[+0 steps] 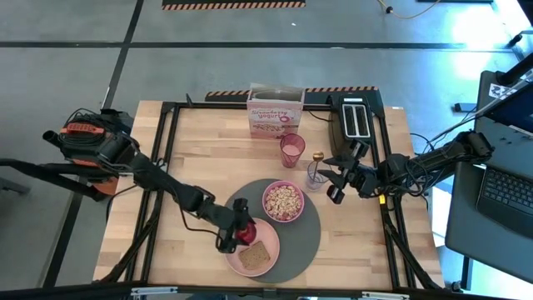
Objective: Arrange a breakfast setting
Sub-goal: Put the red apple on the pink plate to the left of the brown bread
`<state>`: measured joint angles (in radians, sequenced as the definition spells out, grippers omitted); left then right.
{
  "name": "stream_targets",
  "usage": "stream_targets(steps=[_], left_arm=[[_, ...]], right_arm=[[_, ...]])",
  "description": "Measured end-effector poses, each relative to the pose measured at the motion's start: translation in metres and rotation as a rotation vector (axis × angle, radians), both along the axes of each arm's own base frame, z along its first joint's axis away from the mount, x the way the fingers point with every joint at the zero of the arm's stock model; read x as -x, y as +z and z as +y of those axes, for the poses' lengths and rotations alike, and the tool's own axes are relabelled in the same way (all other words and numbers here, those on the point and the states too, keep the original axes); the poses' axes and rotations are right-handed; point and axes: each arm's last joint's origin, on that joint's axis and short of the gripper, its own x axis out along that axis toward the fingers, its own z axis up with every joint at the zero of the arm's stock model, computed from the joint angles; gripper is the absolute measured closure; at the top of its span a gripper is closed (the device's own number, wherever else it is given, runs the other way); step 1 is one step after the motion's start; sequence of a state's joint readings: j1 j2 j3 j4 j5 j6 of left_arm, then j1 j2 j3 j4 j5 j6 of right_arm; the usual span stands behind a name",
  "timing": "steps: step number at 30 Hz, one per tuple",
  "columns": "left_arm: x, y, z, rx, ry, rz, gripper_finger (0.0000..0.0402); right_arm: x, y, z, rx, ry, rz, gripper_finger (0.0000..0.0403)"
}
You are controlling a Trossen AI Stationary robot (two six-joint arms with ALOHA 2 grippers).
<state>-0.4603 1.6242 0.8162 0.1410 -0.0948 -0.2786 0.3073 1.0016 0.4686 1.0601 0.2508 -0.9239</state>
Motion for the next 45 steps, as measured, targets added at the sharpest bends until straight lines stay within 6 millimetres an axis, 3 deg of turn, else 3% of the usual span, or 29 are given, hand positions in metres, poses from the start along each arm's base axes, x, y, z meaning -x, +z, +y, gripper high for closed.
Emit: stream_targets(steps=[13, 21, 45], left_arm=[[0.0059, -0.0099, 0.0009, 0.044, -0.025, 0.053, 0.0066], [0.0058, -0.0098, 0.0012, 0.058, -0.005, 0.058, 0.0037], [0.0070, -0.0082, -0.0042, 0.080, -0.042, 0.045, 0.0042]], right_arm=[[-0.0004, -0.0007, 0.0001, 0.001, 0.000, 0.008, 0.0299], [-0.0005, -0.0008, 0.0001, 0.000, 0.000, 0.010, 0.0299], [-0.0017, -0.0033, 0.0015, -0.086, 0.090, 0.039, 0.0299]])
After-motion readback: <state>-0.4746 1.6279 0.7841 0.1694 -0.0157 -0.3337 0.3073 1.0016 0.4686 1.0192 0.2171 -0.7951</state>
